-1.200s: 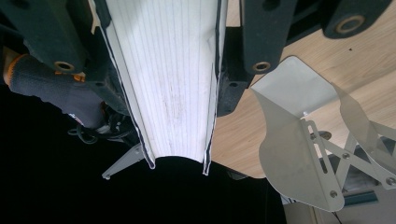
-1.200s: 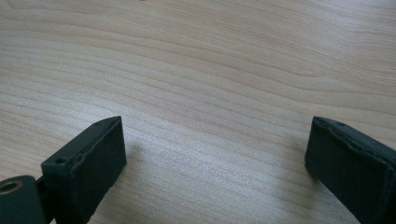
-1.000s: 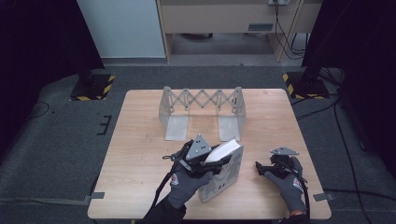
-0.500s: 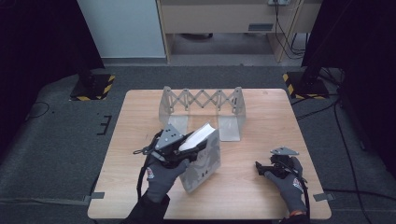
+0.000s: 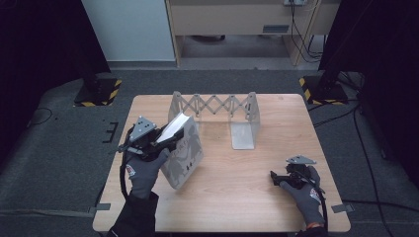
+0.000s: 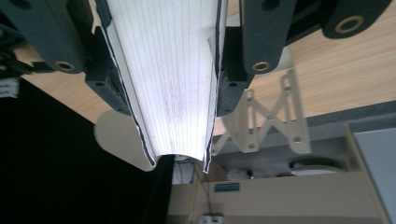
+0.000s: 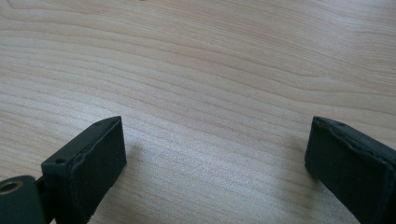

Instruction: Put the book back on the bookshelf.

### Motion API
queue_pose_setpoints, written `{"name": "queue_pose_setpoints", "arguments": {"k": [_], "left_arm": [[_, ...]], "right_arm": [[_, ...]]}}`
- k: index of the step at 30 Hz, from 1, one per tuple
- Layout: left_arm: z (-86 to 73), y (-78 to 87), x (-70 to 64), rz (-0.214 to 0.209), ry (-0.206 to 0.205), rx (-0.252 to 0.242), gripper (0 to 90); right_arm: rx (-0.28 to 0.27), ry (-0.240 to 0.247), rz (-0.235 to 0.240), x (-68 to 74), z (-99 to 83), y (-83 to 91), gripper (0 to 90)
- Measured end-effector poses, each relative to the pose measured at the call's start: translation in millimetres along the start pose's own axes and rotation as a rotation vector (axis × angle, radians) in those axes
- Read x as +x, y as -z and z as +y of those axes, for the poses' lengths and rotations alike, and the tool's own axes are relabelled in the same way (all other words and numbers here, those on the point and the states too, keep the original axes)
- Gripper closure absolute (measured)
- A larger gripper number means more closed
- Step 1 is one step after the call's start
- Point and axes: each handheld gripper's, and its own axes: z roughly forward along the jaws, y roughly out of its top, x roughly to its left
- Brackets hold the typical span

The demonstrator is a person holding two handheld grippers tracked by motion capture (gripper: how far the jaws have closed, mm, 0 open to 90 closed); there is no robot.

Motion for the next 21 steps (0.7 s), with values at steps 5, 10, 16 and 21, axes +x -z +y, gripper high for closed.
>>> {"name": "queue_pose_setpoints", "arguments": {"k": [5, 10, 16, 21], "left_arm": [[5.8, -7.6, 15.0, 0.052, 0.018, -0.002, 52.3], [11.8, -22.8, 27.5, 0.084, 0.039, -0.011, 52.2], [16.7, -49.1, 37.0, 0.121, 0.046, -0.011, 52.2], [18.2, -66.7, 40.5, 0.147, 0.048, 0.004, 52.3]], "right_arm": [[0.000, 0.000, 0.000, 0.0, 0.0, 0.0, 5.5], [0.000, 0.002, 0.002, -0.1, 0.0, 0.0, 5.5], [0.000, 0.001, 0.002, -0.1, 0.0, 0.0, 5.5], [0.000, -0.001, 0.001, 0.0, 0.0, 0.1, 5.5]]}}
